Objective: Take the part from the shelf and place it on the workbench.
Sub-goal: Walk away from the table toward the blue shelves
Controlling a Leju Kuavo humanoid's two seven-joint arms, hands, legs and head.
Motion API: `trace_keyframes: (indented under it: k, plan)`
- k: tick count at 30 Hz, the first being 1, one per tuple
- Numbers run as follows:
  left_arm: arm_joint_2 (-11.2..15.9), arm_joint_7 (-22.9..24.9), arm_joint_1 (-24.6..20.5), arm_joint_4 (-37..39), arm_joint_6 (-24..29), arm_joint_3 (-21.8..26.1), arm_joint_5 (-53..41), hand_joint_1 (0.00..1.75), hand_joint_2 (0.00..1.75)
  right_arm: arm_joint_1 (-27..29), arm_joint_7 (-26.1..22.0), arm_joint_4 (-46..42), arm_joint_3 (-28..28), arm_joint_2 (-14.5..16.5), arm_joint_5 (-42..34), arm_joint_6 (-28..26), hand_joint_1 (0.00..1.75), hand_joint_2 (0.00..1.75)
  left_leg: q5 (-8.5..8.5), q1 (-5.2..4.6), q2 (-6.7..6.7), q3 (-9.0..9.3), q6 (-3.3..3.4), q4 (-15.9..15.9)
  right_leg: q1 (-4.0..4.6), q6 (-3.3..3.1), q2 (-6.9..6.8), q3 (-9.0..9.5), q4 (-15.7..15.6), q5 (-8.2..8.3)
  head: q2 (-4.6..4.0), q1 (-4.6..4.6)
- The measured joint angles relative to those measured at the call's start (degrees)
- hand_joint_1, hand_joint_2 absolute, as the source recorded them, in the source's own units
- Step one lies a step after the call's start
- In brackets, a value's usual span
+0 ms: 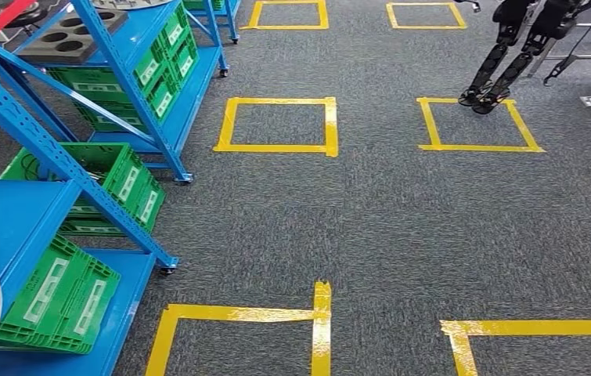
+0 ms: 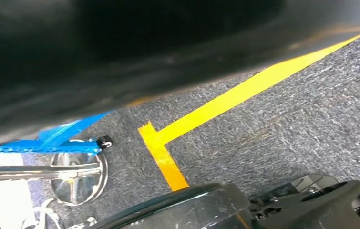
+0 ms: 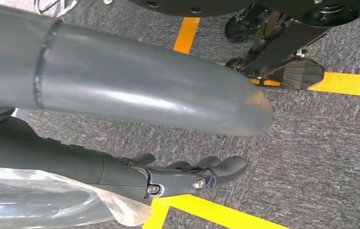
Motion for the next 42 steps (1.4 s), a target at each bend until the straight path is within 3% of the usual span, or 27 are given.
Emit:
trace_keyframes:
  k: [2, 3, 5, 6, 7, 8, 9, 11, 13, 14, 15, 17, 18, 20, 22, 23, 25, 27, 29, 31, 33, 35, 37, 38, 39, 40, 42]
  plan:
    - [0.0, 0.0, -0.1, 0.0, 0.1, 0.0, 0.0, 0.0, 0.0, -0.1, -0.1, 0.3, 0.1, 0.2, 0.2, -0.1, 0.0, 0.0, 1.05, 0.27, -0.17, 1.14, 0.69, -2.0, -0.01, 0.41, -0.06, -0.22, 0.4, -0.57, 0.0, 0.07]
    - [-0.1, 0.0, -0.1, 0.0, 0.1, -0.1, 0.0, 0.0, 0.0, -0.2, -0.2, 0.5, 0.2, 0.3, 0.3, -0.1, 0.0, 0.0, 1.56, 0.52, -0.26, 1.67, 0.76, -3.0, -0.02, 0.54, 0.0, -1.13, 2.3, -1.78, -0.01, 0.17]
    - [-0.1, 0.1, -0.2, 0.0, 0.1, -0.1, -0.1, 0.0, 0.0, -0.4, -0.3, 0.8, 0.4, 0.3, 0.4, -0.2, 0.0, 0.0, 1.86, 0.69, -0.64, 1.91, 0.77, -3.6, -0.35, 0.94, 0.1, -4.55, 9.2, -5.14, -0.01, 0.37]
    - [-0.1, 0.2, -0.2, 0.0, 0.1, -0.2, -0.1, 0.0, 0.0, -0.4, -0.3, 1.0, 0.5, 0.4, 0.5, -0.2, 0.0, 0.0, 1.82, 0.77, -0.93, 1.91, 0.66, -3.5, -0.61, 1.25, 0.11, -6.24, 12.5, -6.2, -0.01, 0.37]
    - [-0.1, 0.3, -0.2, 0.1, 0.1, -0.2, -0.1, 0.0, 0.0, -0.4, -0.3, 1.2, 0.6, 0.5, 0.6, -0.2, 0.0, 0.0, 1.7, 0.88, -1.35, 1.93, 0.48, -3.4, -0.89, 1.61, 0.1, -7.13, 14.2, -6.22, -0.01, 0.35]
    - [-0.1, 0.4, -0.1, 0.1, 0.1, -0.3, -0.1, 0.0, 0.0, -0.4, -0.3, 1.3, 0.7, 0.5, 0.7, -0.2, 0.0, 0.0, 1.52, 1.06, -1.86, 1.97, 0.19, -3.2, -1.21, 1.99, 0.13, -6.92, 13.6, -5.15, -0.01, 0.34]
    - [-0.1, 0.5, -0.1, 0.1, 0.1, -0.3, -0.1, 0.0, 0.0, -0.4, -0.3, 1.5, 0.8, 0.5, 0.8, -0.2, 0.0, 0.0, 1.23, 1.34, -2.46, 1.99, -0.25, -2.9, -1.6, 2.42, 0.36, -5.56, 10.8, -3.24, -0.01, 0.35]
    - [0.0, 0.5, -0.2, 0.1, 0.1, -0.4, -0.1, 0.0, 0.0, -0.4, -0.4, 1.7, 0.9, 0.8, 0.9, -0.2, 0.0, 0.0, 0.2, 1.76, -3.64, 1.5, -1.47, -1.3, -2.51, 3.41, 2.96, -1.76, 3.8, -0.7, -0.01, 0.55]
    - [0.1, 0.6, -0.4, 0.1, 0.1, -0.5, -0.1, 0.0, 0.0, -0.5, -0.4, 1.9, 1.0, 1.2, 0.9, -0.2, 0.0, 0.0, -0.59, 1.91, -4.78, 0.52, -2.49, 0.2, -2.85, 3.12, 5.12, -0.01, 1.2, -1.01, -0.01, 0.66]
    - [0.1, 0.7, -0.4, 0.1, 0.1, -0.5, -0.2, 0.0, 0.0, -0.5, -0.4, 2.1, 1.1, 1.3, 0.9, -0.2, 0.0, 0.0, -0.72, 1.99, -5.38, 0.13, -2.77, 0.7, -2.69, 2.5, 5.08, 0.09, 1.4, -1.47, 0.0, 0.61]
    - [0.1, 0.7, -0.4, 0.2, 0.1, -0.5, -0.2, 0.0, 0.0, -0.5, -0.4, 2.2, 1.1, 1.4, 0.9, -0.2, 0.0, 0.0, -0.73, 2.15, -5.95, -0.02, -2.95, 0.7, -2.56, 1.86, 4.24, 0.0, 1.7, -1.6, 0.0, 0.37]
    - [0.1, 0.8, -0.3, 0.3, 0.1, -0.6, -0.2, 0.0, 0.0, -0.5, -0.4, 2.3, 1.2, 1.4, 1.0, -0.1, 0.0, 0.0, -1.6, 2.27, -4.74, -0.72, -3.21, 2.2, -2.3, 0.95, 2.77, 0.22, 1.8, -1.81, -0.01, -0.09]
    - [0.1, 0.8, -0.4, 0.3, 0.1, -0.6, -0.2, 0.0, 0.0, -0.5, -0.4, 2.4, 1.2, 1.4, 1.0, -0.1, 0.0, 0.0, -2.81, 2.23, -3.35, -1.84, -3.28, 4.5, -2.15, 0.55, 1.93, 0.35, 1.7, -1.9, -0.01, -0.36]
    - [0.0, 0.8, -0.5, 0.3, 0.1, -0.6, -0.2, 0.0, 0.0, -0.4, -0.4, 2.5, 1.2, 1.4, 1.0, -0.1, 0.0, 0.0, -6.25, 2.05, -0.75, -5.92, -3.16, 12.3, -1.61, -0.01, 0.1, 0.5, 1.7, -2.17, -0.02, -0.78]
    - [0.0, 0.8, -0.5, 0.3, 0.0, -0.6, -0.2, 0.0, 0.0, -0.4, -0.4, 2.7, 1.2, 1.4, 1.0, 0.0, 0.0, 0.0, -7.72, 1.93, -0.24, -9.25, -2.78, 18.3, -1.03, -0.41, -1.72, 0.64, 1.7, -2.43, -0.01, -0.85]
    - [0.0, 0.8, -0.4, 0.3, 0.0, -0.7, -0.1, 0.0, 0.0, -0.4, -0.4, 2.8, 1.2, 1.4, 1.0, 0.0, 0.0, 0.0, -6.77, 1.81, -0.18, -9.43, -2.48, 18.2, -0.8, -0.55, -2.46, 0.8, 1.7, -2.57, -0.01, -0.85]
    - [0.0, 0.8, -0.2, 0.4, 0.1, -0.7, -0.1, 0.0, 0.0, -0.6, -0.5, 2.9, 1.3, 1.4, 0.9, 0.1, 0.0, 0.0, -2.41, 1.23, 0.82, -6.81, -1.52, 12.1, -0.51, -0.65, -3.76, 1.36, 1.7, -2.94, -0.01, -0.86]
    - [0.1, 0.8, -0.4, 0.5, 0.1, -0.7, -0.1, 0.0, 0.0, -0.7, -0.5, 2.9, 1.3, 1.6, 0.9, 0.2, 0.0, 0.0, 0.21, 0.17, 3.95, -3.73, -0.46, 5.4, -0.27, -0.33, -4.96, 1.85, 1.7, -3.35, -0.02, -0.93]
    - [0.1, 0.8, -0.6, 0.6, 0.2, -0.7, -0.1, 0.0, 0.0, -0.8, -0.5, 3.1, 1.3, 1.7, 0.9, 0.2, 0.0, 0.0, 0.18, -0.58, 5.49, -2.98, 0.01, 3.2, -0.13, 0.16, -6.33, 2.13, 1.5, -3.52, -0.02, -1.03]
    - [0.0, 0.8, -0.5, 0.7, 0.2, -0.6, 0.0, 0.0, 0.0, -1.1, -0.5, 3.1, 1.3, 1.8, 0.9, 0.2, 0.0, 0.0, 0.48, -0.49, 4.12, -2.93, 0.19, 2.5, -0.21, 0.66, -7.27, 2.48, 1.3, -3.74, -0.01, -1.12]
    - [0.1, 0.8, -0.4, 0.8, 0.3, -0.6, 0.0, 0.0, 0.0, -1.3, -0.6, 3.2, 1.3, 1.9, 1.0, 0.3, 0.0, 0.0, 0.97, -0.12, 2.73, -2.56, 0.61, 1.7, -0.44, 1.1, -4.76, 1.77, 3.2, -5.22, -0.02, -1.0]
    - [0.0, 0.8, -0.6, 0.8, 0.5, -0.6, 0.0, 0.0, 0.0, -1.3, -0.6, 3.3, 1.3, 2.0, 1.0, 0.3, 0.0, 0.0, 1.25, 0.05, 1.27, -2.47, 0.95, 1.4, -0.59, 1.35, -1.1, -1.31, 9.4, -8.18, -0.02, -0.74]
    - [-0.2, 0.8, -0.7, 0.9, 0.5, -0.6, 0.2, 0.0, 0.0, -1.1, -0.6, 3.6, 1.3, 2.0, 0.9, 0.3, 0.0, 0.0, 1.28, 0.06, -0.37, -2.49, 1.08, 1.5, -0.57, 1.57, 0.0, -5.03, 15.8, -9.88, -0.02, -0.65]
    - [-0.3, 0.8, -0.6, 1.0, 0.5, -0.6, 0.3, 0.0, 0.0, -1.0, -0.6, 3.7, 1.3, 2.0, 0.9, 0.3, 0.0, 0.0, 1.25, 0.07, -1.22, -2.43, 1.08, 1.5, -0.58, 1.65, 0.08, -5.94, 16.6, -9.2, -0.02, -0.64]
    - [-0.3, 0.8, -0.6, 1.2, 0.6, -0.6, 0.4, 0.0, 0.0, -1.0, -0.6, 3.8, 1.3, 2.0, 0.9, 0.4, 0.0, 0.0, 1.21, 0.11, -2.07, -2.34, 1.03, 1.6, -0.62, 1.7, 0.17, -5.83, 15.2, -7.47, -0.02, -0.63]
    - [-0.4, 0.8, -0.6, 1.3, 0.6, -0.6, 0.6, 0.0, 0.0, -1.0, -0.6, 3.9, 1.3, 2.0, 1.0, 0.5, 0.0, 0.0, 1.12, 0.17, -2.87, -2.23, 0.9, 1.7, -0.71, 1.73, 0.49, -4.76, 12.0, -5.04, -0.02, -0.63]
    - [-0.5, 0.6, -0.7, 1.6, 0.8, -0.6, 0.9, 0.0, 0.0, -1.0, -0.7, 4.1, 1.3, 2.1, 1.0, 0.8, 0.0, 0.0, 0.8, 0.22, -4.34, -2.3, 0.4, 2.0, -1.09, 1.57, 2.94, -1.73, 4.8, -1.95, -0.02, -0.65]
